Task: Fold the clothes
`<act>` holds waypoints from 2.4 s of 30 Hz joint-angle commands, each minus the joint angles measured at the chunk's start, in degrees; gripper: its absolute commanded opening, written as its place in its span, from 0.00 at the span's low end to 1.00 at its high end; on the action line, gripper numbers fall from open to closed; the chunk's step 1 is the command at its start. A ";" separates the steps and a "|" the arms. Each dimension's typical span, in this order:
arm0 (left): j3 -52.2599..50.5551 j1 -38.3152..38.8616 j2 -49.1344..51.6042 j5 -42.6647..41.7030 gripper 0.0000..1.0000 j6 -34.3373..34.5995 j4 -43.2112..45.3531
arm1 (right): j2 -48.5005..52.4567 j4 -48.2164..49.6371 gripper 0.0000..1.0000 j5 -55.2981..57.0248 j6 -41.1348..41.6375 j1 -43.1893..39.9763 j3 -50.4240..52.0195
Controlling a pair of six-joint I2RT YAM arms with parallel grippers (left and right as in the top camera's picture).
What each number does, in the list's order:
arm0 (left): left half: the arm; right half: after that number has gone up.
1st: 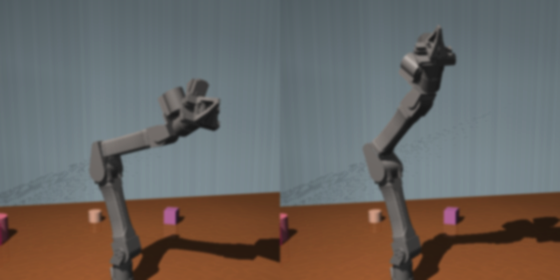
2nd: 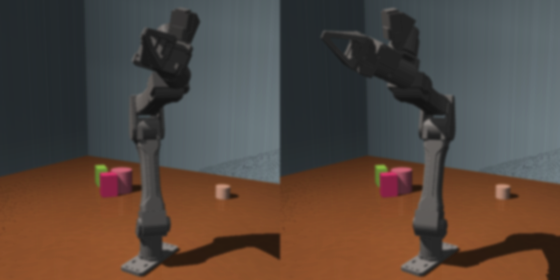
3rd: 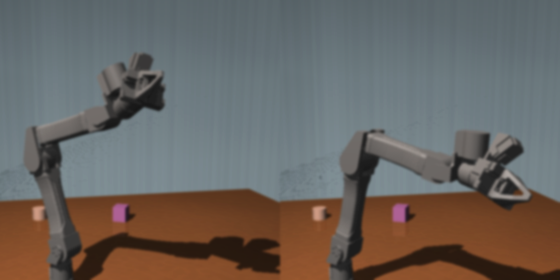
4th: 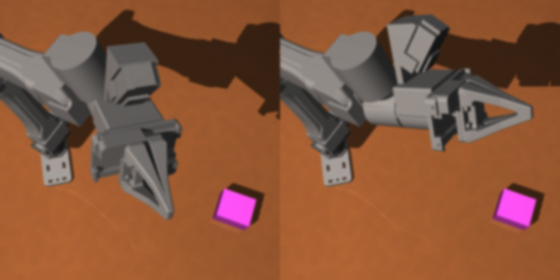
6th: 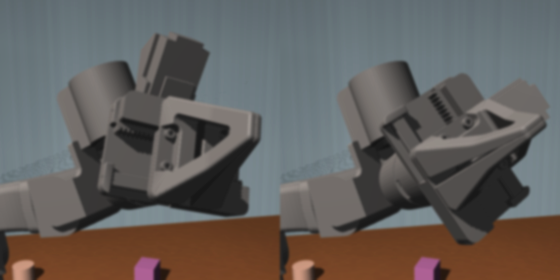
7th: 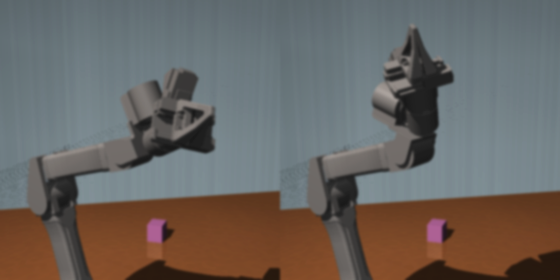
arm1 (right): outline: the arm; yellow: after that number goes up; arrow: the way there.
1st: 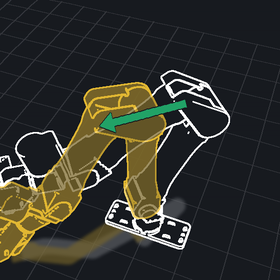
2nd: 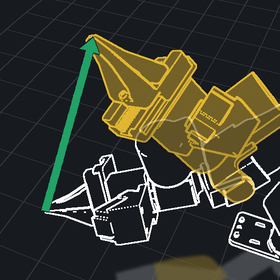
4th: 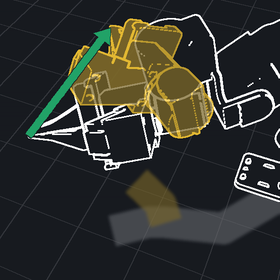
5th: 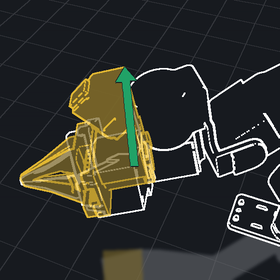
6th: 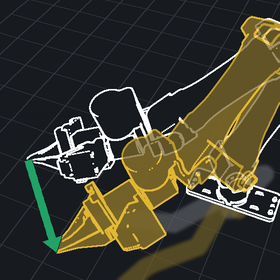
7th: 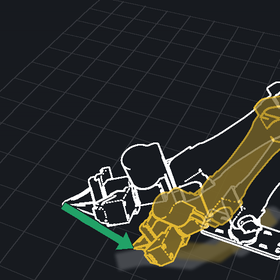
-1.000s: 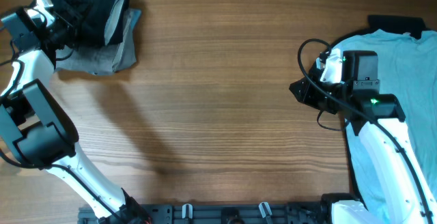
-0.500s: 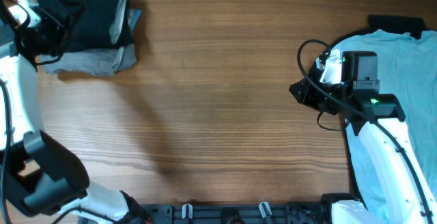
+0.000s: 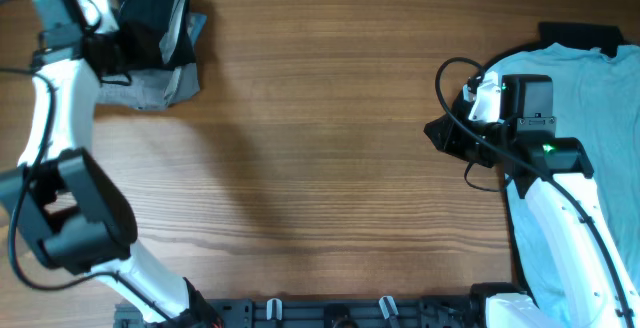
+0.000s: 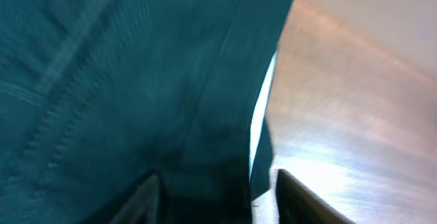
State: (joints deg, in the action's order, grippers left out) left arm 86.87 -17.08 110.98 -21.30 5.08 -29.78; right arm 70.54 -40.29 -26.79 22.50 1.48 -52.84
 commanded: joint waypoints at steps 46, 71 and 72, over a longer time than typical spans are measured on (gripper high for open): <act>0.15 11.78 -51.56 6.62 1.00 -3.32 -31.80 | -55.95 17.57 1.00 8.83 -26.64 1.95 20.31; 0.15 11.78 -51.56 6.62 1.00 -3.32 -31.80 | -70.27 41.92 1.00 8.83 -28.50 7.13 52.54; 0.15 11.78 -51.56 6.62 1.00 -3.32 -31.80 | -70.27 41.92 1.00 8.83 -28.50 7.13 52.54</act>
State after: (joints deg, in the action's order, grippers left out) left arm 87.18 -5.61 59.40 -14.83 2.37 -61.71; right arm 0.89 1.34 -18.11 -5.50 8.23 -0.75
